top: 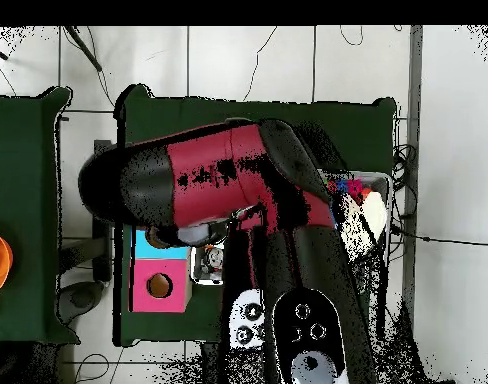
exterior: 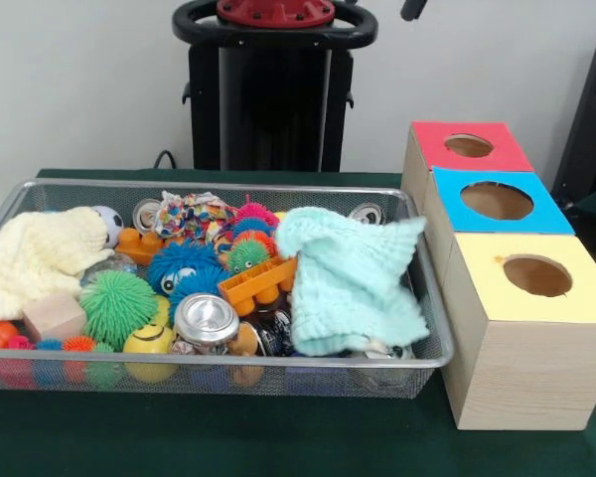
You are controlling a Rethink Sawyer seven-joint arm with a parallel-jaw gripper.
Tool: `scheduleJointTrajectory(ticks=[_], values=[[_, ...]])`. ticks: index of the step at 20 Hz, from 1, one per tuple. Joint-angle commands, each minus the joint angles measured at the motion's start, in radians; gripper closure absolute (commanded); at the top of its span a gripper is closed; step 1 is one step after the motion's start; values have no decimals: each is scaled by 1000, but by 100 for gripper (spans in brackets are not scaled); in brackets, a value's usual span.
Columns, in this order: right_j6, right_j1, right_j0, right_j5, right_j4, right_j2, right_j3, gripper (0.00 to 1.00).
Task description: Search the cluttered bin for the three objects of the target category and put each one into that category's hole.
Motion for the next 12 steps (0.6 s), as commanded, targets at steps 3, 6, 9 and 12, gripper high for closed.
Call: scheduleJointTrajectory(ticks=[3, 6, 9, 12], values=[[49, -49, -91, -166, 82, -56, 182, 0], [4, -68, -126, -179, 115, -56, 213, 0], [-22, -79, -145, -186, 117, -57, 236, 0], [-52, -83, -172, -207, 118, -53, 259, 0]])
